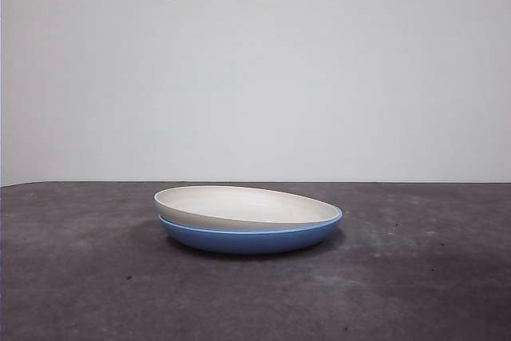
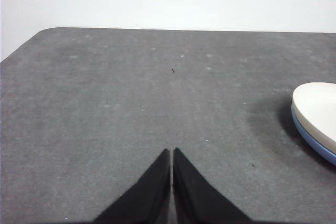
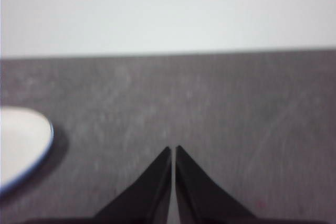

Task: Pick up the white plate, put it on the blue plate, put it on desk

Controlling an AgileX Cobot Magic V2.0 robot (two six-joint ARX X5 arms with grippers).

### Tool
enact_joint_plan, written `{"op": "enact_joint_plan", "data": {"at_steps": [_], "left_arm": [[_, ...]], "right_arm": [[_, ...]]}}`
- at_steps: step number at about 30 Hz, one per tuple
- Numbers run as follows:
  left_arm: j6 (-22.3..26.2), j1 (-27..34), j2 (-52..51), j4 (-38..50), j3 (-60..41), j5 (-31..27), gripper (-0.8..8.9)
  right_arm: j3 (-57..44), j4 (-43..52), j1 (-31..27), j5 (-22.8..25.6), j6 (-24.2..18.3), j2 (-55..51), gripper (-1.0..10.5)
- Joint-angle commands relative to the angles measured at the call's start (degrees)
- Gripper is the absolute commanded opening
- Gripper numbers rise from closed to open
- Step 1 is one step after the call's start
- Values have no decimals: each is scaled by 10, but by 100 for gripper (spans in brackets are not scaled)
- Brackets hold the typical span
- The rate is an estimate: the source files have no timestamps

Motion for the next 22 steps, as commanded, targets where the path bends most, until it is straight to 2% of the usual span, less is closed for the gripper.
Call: {"op": "enact_joint_plan", "data": {"at_steps": [1, 22], "left_arm": [[-1, 2, -1, -4, -12, -2, 9], [-1, 2, -1, -5, -12, -2, 9]], "right_arm": [[-3, -36, 0, 3, 6, -2, 8], [-3, -35, 0, -2, 13, -2, 8]]}}
